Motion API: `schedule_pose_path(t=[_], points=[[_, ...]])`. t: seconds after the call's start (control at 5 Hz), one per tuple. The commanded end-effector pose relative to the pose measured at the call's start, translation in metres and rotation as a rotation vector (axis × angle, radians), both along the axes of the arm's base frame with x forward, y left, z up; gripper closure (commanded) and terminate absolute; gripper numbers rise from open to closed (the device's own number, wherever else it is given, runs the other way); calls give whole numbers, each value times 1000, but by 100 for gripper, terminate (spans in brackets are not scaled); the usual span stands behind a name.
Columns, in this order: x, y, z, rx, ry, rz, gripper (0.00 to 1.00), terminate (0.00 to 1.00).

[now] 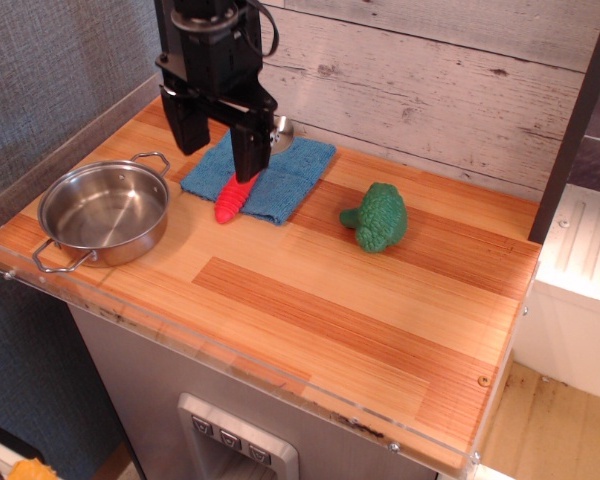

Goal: Move the pot to the left edge of the counter.

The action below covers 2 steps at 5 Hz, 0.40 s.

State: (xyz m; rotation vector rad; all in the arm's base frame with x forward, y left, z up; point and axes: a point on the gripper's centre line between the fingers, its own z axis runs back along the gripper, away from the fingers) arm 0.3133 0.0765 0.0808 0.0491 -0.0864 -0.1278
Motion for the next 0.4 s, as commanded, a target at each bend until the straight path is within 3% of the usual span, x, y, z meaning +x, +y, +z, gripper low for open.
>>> schedule_pose_path(t=[0.0,0.2], points=[[-15,2,8,-9,-34,66,0,0],[-15,2,8,-9,-34,66,0,100]])
